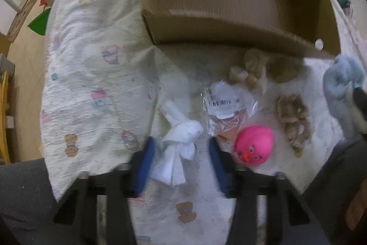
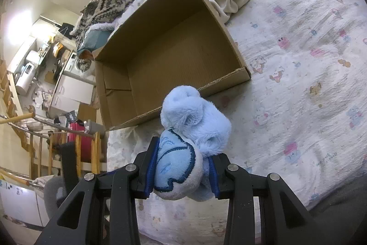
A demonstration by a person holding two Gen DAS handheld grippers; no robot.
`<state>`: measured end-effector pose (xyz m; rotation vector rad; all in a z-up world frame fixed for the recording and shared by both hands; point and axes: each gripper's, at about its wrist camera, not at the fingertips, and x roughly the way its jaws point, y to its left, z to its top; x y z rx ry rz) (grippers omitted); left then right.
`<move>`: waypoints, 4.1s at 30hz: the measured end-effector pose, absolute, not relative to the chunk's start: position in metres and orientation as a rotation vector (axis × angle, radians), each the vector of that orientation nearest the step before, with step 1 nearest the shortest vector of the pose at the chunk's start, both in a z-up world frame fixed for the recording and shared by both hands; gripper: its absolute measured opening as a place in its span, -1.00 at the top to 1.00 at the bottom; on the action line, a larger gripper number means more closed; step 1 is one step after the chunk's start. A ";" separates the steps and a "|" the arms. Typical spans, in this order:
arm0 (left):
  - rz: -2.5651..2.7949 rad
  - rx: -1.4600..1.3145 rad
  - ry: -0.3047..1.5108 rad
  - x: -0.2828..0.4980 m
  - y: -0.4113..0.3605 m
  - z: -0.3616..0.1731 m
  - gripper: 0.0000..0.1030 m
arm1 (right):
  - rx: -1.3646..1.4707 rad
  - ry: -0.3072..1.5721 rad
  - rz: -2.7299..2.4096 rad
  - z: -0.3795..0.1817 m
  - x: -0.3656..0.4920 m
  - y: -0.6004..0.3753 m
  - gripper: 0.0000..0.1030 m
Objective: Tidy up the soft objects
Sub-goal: 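Grasp the white knotted sock with the left gripper while the right gripper lifts the plush, then carry the sock and plush into the box with both grippers and release them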
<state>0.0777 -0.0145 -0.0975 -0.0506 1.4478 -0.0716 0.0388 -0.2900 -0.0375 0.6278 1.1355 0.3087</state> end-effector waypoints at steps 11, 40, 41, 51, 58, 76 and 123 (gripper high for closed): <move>-0.014 -0.062 1.382 0.061 -0.002 -0.083 0.73 | 0.623 1.136 0.308 -0.038 0.038 -0.291 0.23; 0.003 -0.013 1.067 0.074 -0.008 0.049 0.73 | 0.554 0.990 0.345 0.051 0.053 -0.284 0.23; -0.004 -0.007 1.058 0.079 -0.012 0.054 0.73 | 0.544 0.985 0.344 0.053 0.056 -0.283 0.23; -0.035 -0.002 1.035 0.124 -0.025 0.060 0.73 | 0.511 1.000 0.353 0.051 0.097 -0.267 0.23; -0.041 0.041 1.052 0.157 -0.038 0.036 0.73 | 0.505 1.040 0.349 0.026 0.131 -0.259 0.23; -0.066 0.047 1.067 0.187 -0.059 -0.027 0.73 | 0.437 1.161 0.286 -0.038 0.154 -0.248 0.22; -0.124 0.055 1.110 0.180 -0.056 -0.024 -0.40 | 0.464 1.169 0.209 -0.050 0.162 -0.254 -0.40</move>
